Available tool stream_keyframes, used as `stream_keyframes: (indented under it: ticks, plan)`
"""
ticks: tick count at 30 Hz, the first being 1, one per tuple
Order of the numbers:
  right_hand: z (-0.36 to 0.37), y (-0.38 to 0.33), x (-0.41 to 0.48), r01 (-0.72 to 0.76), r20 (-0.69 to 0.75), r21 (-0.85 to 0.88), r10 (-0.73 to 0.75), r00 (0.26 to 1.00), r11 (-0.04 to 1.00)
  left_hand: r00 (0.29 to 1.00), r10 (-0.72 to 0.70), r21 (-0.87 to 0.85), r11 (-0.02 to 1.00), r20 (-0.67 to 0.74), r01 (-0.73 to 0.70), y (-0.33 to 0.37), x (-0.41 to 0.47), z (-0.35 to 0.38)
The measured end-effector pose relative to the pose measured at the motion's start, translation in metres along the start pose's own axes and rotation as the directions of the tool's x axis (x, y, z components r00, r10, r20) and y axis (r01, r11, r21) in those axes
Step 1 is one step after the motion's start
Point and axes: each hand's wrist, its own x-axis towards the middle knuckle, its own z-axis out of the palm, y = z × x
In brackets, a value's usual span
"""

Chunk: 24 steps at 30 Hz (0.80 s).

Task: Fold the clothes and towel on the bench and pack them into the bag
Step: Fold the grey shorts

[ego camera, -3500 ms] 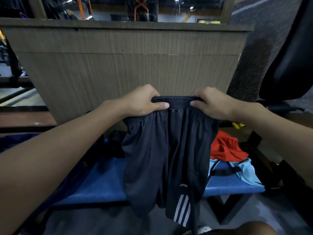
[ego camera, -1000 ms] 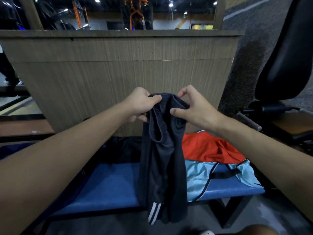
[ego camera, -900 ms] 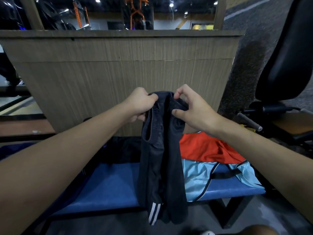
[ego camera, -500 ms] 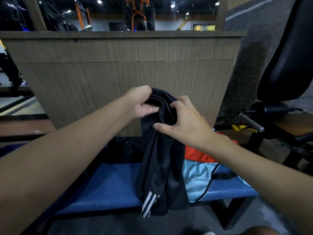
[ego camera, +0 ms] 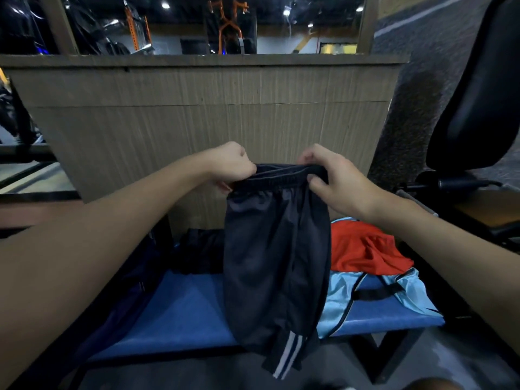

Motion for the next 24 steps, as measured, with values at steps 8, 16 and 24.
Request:
stream_keyframes:
  ticks: [8, 16, 24]
  plan:
    - [0.002, 0.012, -0.002, -0.020, -0.012, 0.072, 0.021, 1.000, 0.997, 0.997, -0.048, -0.295, 0.953, 0.067, 0.065, -0.006, 0.006, 0.005]
    - [0.002, 0.022, -0.008, -0.088, 0.096, 0.062, 0.081, 0.992, 0.994, 0.998, -0.048, -0.494, 0.867, 0.048, 0.066, -0.002, 0.000, 0.008]
    - [0.001, 0.020, -0.009, -0.012, -0.011, 0.129, 0.014, 1.000, 0.992, 0.990, 0.144, -0.494, 0.859, -0.013, -0.131, -0.010, -0.013, 0.011]
